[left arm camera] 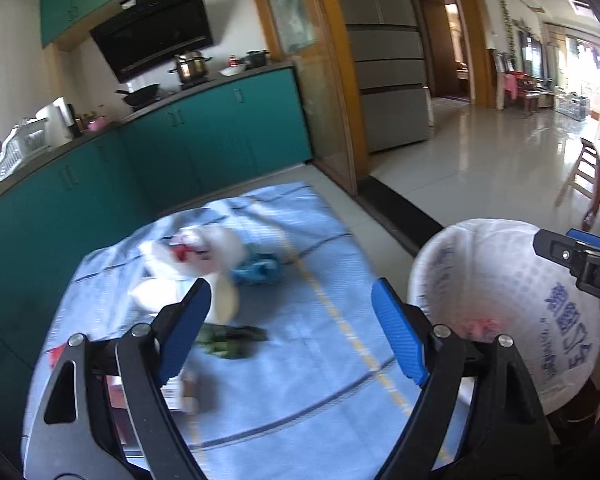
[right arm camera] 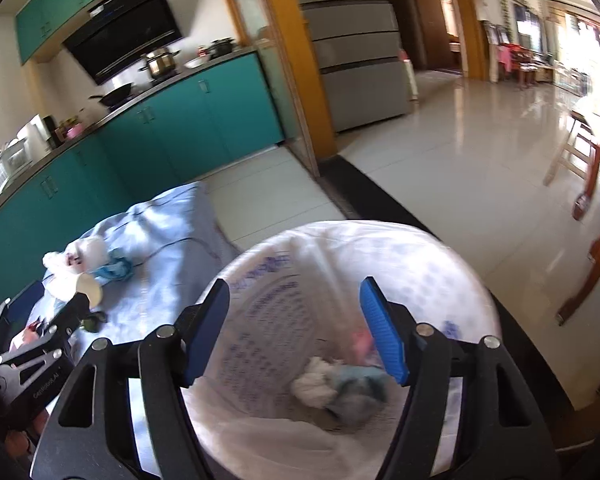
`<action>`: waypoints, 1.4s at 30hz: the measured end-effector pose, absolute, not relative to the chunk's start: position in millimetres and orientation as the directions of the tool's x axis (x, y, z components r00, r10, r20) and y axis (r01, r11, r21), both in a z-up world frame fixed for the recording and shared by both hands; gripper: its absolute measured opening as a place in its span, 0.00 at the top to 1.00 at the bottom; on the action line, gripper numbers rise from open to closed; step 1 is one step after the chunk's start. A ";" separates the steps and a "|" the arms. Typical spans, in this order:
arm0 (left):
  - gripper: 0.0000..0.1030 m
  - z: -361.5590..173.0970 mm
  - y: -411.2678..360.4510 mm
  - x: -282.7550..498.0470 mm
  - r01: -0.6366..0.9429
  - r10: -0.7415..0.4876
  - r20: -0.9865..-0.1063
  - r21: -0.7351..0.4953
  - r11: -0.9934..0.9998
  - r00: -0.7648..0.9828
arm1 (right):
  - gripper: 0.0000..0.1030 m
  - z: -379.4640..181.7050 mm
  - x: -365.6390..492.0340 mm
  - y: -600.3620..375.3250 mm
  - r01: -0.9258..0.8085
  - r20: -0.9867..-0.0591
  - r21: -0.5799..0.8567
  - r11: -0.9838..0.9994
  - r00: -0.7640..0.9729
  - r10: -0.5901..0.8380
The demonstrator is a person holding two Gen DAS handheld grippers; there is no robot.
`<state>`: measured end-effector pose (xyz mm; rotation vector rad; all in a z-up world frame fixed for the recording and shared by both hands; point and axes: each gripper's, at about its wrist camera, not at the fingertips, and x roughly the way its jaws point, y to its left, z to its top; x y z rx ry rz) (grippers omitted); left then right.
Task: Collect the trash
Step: 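Grasp the ointment box with the right tool while the left tool grasps the pink wrapper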
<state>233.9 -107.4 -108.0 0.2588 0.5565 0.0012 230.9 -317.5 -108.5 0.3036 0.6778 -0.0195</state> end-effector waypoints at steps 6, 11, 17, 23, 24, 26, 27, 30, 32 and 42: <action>0.18 -87.5 -10.6 234.2 -0.121 0.217 -0.512 0.214 0.969 0.831 | 0.33 -105.7 247.2 -250.5 -0.022 -0.626 0.233 0.972 0.761 0.167; 0.18 -82.6 77.5 233.3 -0.268 0.298 -0.566 0.138 0.954 0.768 | 0.33 -109.6 255.4 -167.1 -0.257 -0.659 0.170 0.951 0.688 0.303; 0.16 -88.2 167.4 220.1 -0.413 0.363 -0.631 0.074 0.908 0.686 | 0.33 -123.6 246.9 -50.1 -0.573 -0.714 0.032 0.819 0.560 0.420; 0.16 -98.1 194.9 213.3 -0.429 0.380 -0.655 0.094 0.898 0.653 | 0.33 -137.6 265.8 22.3 -0.719 -0.773 -0.047 0.693 0.466 0.431; 0.16 -98.9 196.6 212.4 -0.427 0.377 -0.659 0.093 0.900 0.651 | 0.33 -141.6 272.1 26.0 -0.725 -0.785 -0.021 0.688 0.438 0.438; 0.16 -99.5 198.2 211.4 -0.421 0.369 -0.663 0.088 0.903 0.651 | 0.33 -147.2 280.5 27.6 -0.727 -0.794 0.029 0.686 0.400 0.458; 0.16 -99.7 196.3 212.9 -0.418 0.366 -0.664 0.089 0.904 0.652 | 0.34 -148.6 282.2 27.9 -0.727 -0.795 0.052 0.684 0.384 0.469; 0.15 -100.3 191.8 214.8 -0.404 0.361 -0.665 0.096 0.910 0.654 | 0.46 -146.8 279.0 22.6 -0.744 -0.783 0.114 0.659 0.341 0.520; 0.15 -101.2 189.4 216.6 -0.398 0.360 -0.667 0.102 0.911 0.653 | 0.47 -144.1 272.0 19.1 -0.757 -0.782 0.151 0.636 0.302 0.545; 0.15 -99.2 192.6 212.2 -0.402 0.346 -0.667 0.075 0.912 0.660 | 0.48 -140.3 253.3 -64.9 -0.619 -0.806 0.095 0.780 0.412 0.426</action>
